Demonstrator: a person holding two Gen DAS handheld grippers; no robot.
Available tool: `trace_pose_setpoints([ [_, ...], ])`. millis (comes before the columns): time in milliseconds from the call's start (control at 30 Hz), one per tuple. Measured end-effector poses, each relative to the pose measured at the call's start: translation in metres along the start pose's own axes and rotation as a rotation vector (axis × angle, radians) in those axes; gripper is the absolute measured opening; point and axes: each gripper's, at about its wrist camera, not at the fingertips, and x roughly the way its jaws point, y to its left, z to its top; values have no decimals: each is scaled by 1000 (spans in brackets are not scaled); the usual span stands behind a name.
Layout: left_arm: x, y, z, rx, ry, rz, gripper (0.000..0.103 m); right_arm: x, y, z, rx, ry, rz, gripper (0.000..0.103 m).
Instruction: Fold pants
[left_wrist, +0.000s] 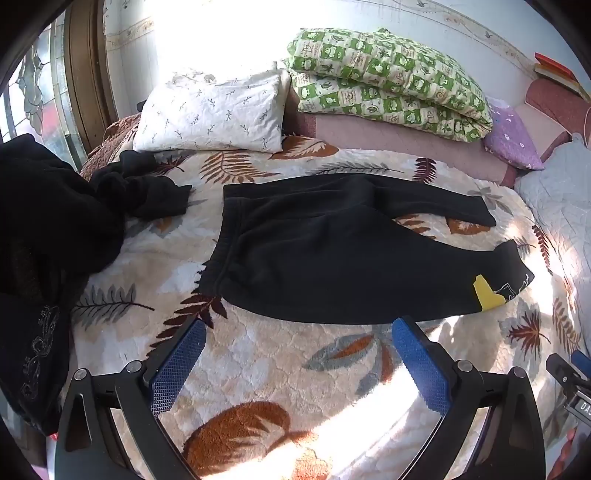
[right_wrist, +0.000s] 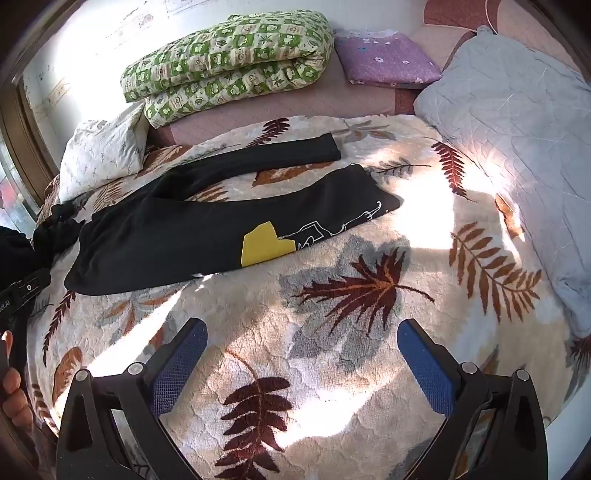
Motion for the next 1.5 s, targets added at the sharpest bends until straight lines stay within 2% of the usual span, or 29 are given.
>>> trace_pose_setpoints([
  [333, -2, 9, -6, 8, 2, 15, 102, 0, -4, -8, 12, -5, 12, 103],
  [400, -7, 1, -12, 28, -14, 33, 102, 1, -2, -11, 8, -3, 10, 103],
  [1500, -7, 3, -14, 25, -9, 35, 102, -1, 10, -7, -9, 9, 11, 103],
])
